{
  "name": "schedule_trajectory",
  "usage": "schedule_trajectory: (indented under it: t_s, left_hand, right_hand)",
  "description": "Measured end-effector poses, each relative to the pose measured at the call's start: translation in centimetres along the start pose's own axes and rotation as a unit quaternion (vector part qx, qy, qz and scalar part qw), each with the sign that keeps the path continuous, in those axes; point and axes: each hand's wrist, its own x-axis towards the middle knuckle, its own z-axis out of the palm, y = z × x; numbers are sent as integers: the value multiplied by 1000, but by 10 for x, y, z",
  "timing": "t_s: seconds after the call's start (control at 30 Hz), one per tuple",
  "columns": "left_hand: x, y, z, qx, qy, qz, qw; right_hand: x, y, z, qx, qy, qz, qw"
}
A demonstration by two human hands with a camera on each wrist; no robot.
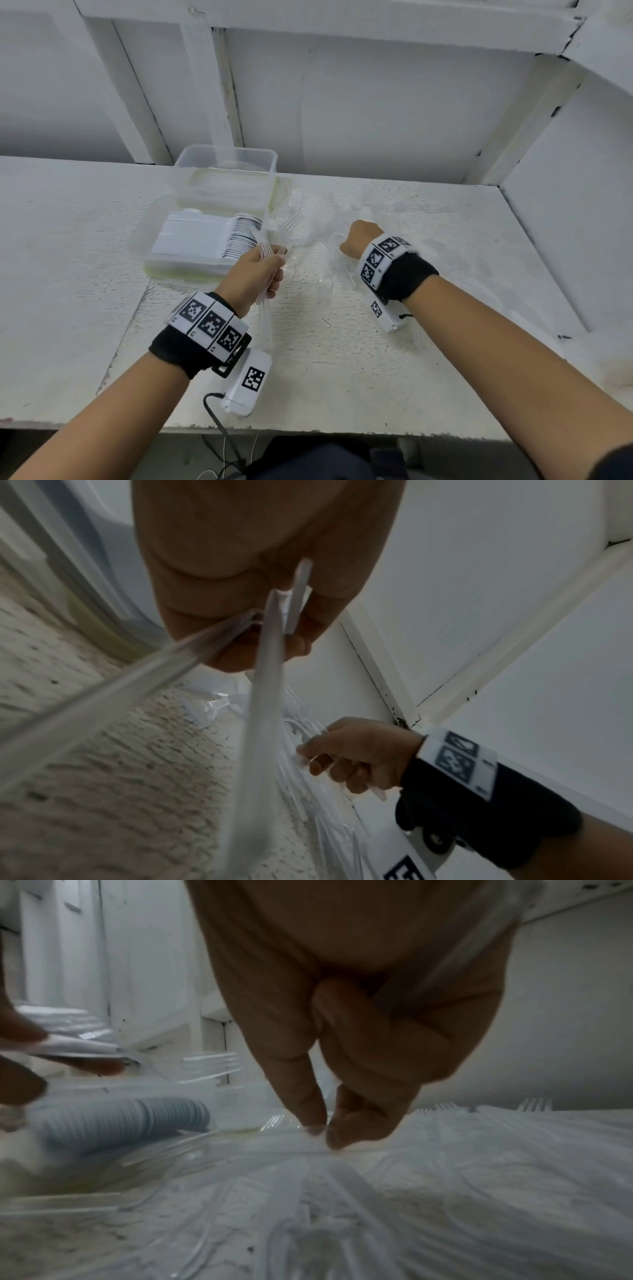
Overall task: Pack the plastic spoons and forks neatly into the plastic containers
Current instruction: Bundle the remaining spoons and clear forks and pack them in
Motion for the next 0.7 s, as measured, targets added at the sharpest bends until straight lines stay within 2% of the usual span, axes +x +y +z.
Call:
schedule_trajectory:
  t_s: [0.13, 0.27, 0.37, 0.5, 0.7]
  left_hand:
    - [0, 0, -2, -11, -4, 5, 1000]
    - [1, 1, -2, -14, -31, 23, 999]
    - [0, 1, 0, -4, -49, 38, 998]
    - [-3, 0, 7, -1, -72, 56, 996]
    - [-7, 2, 16, -30, -91, 91, 991]
  right_hand:
    - [-16, 15, -1, 42, -6, -4, 999]
    - [-48, 32, -10, 203, 14, 8, 979]
    - [-81, 39, -19, 363, 2, 7, 932]
    - [-107, 38, -18, 510, 3, 16, 860]
    - [-114, 18, 1, 657, -84, 32, 749]
